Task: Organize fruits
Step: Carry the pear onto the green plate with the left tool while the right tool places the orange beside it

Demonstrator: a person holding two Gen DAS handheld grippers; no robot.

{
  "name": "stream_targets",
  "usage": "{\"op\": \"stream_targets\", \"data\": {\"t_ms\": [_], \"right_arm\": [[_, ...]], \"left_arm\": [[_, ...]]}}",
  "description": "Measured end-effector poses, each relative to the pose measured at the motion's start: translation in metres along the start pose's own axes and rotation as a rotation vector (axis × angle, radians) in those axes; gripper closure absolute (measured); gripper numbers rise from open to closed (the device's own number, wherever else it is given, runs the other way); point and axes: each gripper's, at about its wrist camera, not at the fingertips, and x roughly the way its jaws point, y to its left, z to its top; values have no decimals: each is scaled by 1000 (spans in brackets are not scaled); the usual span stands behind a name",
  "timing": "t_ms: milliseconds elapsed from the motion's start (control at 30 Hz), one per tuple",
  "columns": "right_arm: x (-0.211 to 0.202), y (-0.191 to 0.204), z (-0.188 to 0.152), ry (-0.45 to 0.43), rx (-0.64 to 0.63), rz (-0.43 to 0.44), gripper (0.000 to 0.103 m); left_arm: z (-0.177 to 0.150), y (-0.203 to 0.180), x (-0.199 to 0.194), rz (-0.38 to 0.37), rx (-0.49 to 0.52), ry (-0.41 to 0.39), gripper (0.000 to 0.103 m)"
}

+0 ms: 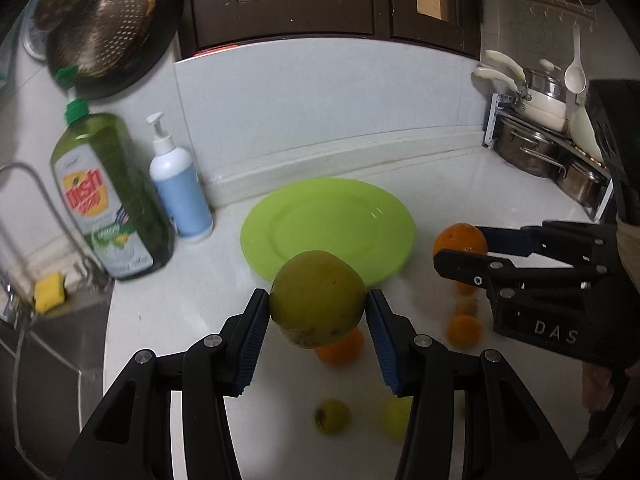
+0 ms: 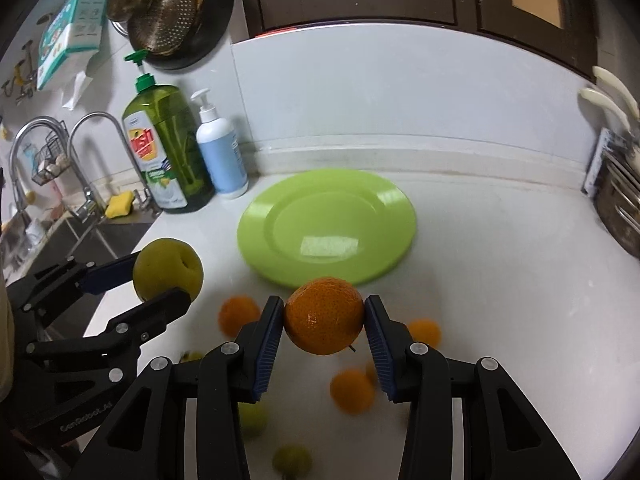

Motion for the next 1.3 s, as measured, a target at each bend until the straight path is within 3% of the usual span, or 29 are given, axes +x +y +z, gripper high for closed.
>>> {"op": "stream_targets", "data": {"t_ms": [400,733,1000,1300], "right_arm": [[66,-8,48,79,-48,-20,60],[120,-23,56,192,-29,-9,60],[140,-26,55,222,-40,-11,60],[146,-24,54,227,-41,-7,60]], "left_arm": [[44,28,73,-76,29,80,54],[56,31,129,-117,50,174,54],[51,30,148,-124,53,222,54],[48,30,151,-129,45,223,54]]}}
